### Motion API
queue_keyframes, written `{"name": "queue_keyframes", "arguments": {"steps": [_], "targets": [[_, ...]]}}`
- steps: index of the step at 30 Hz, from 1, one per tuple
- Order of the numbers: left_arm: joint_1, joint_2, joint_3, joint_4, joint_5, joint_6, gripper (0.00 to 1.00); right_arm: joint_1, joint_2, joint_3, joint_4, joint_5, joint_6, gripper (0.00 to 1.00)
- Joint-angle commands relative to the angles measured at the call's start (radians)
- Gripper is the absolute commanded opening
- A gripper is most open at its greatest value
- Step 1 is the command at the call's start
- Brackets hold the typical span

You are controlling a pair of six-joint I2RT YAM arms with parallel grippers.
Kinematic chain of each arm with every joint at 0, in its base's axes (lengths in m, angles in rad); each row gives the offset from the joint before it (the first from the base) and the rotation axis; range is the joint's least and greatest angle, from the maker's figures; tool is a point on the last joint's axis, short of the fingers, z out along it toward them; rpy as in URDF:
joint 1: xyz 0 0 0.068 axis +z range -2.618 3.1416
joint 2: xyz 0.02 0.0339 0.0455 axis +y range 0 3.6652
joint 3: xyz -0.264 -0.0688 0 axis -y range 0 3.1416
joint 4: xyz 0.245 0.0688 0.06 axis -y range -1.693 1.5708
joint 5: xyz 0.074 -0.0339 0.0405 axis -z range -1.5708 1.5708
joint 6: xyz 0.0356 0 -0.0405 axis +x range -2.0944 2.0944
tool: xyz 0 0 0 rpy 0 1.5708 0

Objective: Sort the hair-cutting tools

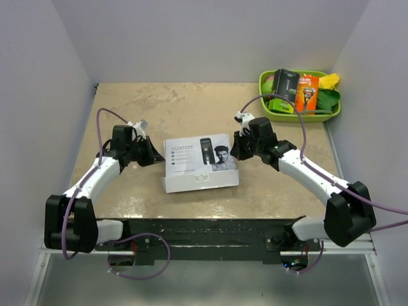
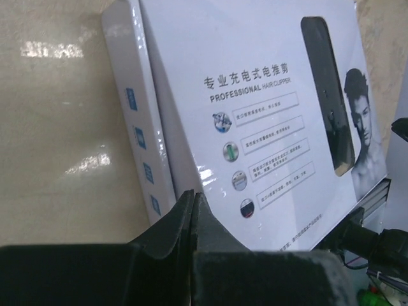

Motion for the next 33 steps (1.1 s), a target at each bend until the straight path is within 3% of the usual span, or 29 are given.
{"name": "queue_keyframes", "arguments": {"steps": [1, 10, 22, 28, 33], "targets": [[-0.005, -0.087, -0.062, 0.004, -0.034, 0.034, 0.00, 0.025, -0.084, -0.054, 0.040, 0.069, 0.023, 0.00], [-0.071, -0.187, -0.178, 0.015, -0.069, -0.004, 0.00, 0.061, -0.148, -0.170, 0.039, 0.125, 0.057, 0.00], [-0.080, -0.279, 0.081, -0.186, -0.166, 0.005, 0.00, 0.135, -0.208, -0.024, -0.061, 0.183, 0.089, 0.00], [-0.109, -0.224, 0.081, -0.139, -0.080, -0.036, 0.00, 0.229, -0.113, 0.001, -0.038, 0.224, 0.115, 0.00], [-0.183, -0.179, 0.006, -0.051, -0.104, -0.068, 0.00, 0.284, -0.069, -0.042, 0.008, 0.270, 0.147, 0.00]]}}
